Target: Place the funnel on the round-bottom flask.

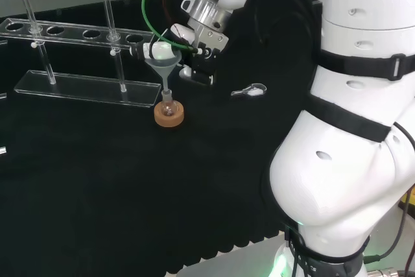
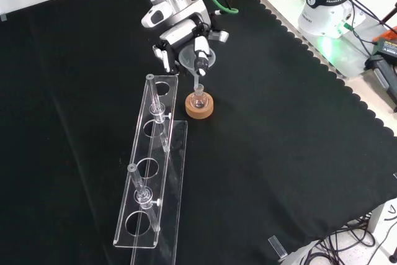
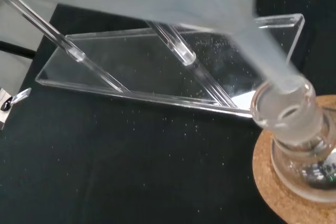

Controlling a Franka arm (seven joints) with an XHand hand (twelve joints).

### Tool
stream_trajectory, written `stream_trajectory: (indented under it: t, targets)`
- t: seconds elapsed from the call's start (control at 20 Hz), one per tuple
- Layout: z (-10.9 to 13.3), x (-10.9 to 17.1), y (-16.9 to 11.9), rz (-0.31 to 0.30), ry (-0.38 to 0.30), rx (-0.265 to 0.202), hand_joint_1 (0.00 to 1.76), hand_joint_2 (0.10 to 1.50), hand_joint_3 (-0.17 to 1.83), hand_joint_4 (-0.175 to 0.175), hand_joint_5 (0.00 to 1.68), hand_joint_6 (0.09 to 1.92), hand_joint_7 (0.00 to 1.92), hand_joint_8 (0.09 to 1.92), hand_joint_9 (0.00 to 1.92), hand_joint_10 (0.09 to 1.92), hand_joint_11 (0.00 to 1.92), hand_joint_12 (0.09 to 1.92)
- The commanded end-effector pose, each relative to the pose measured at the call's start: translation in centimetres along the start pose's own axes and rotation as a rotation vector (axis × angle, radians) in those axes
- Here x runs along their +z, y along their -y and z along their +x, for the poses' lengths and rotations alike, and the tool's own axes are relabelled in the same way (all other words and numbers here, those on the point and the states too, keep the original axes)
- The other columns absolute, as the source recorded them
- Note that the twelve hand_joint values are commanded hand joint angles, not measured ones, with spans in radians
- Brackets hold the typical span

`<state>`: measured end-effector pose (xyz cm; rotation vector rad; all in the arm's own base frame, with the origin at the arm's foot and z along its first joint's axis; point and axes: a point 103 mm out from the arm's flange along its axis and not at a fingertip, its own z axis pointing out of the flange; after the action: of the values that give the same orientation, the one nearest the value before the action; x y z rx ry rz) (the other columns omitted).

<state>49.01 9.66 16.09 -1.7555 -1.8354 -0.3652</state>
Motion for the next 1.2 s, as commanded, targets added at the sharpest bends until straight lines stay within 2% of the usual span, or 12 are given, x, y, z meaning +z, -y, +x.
stream_trajectory:
  t: [0.05, 0.45, 0.75, 1.2]
  targets:
    - [-0.3, 0.2, 0.0, 0.009, -0.008, 0.006, 1.09, 0.68, 0.85, 0.175, 1.50, 1.36, 1.92, 1.15, 1.92, 1.36, 1.92, 1.25]
    - [-0.5, -0.2, 0.3, 0.005, -0.017, -0.008, 1.09, 0.68, 0.85, 0.175, 1.49, 1.36, 1.92, 1.15, 1.92, 1.36, 1.92, 1.25]
    - [1.1, -1.1, 0.4, -0.013, -0.007, -0.029, 1.09, 0.68, 0.86, 0.175, 1.49, 1.36, 1.92, 1.15, 1.92, 1.36, 1.92, 1.25]
    - [1.6, -0.2, 0.0, -0.007, -0.072, -0.046, 1.09, 0.68, 0.86, 0.175, 1.49, 1.37, 1.92, 1.15, 1.92, 1.36, 1.92, 1.25]
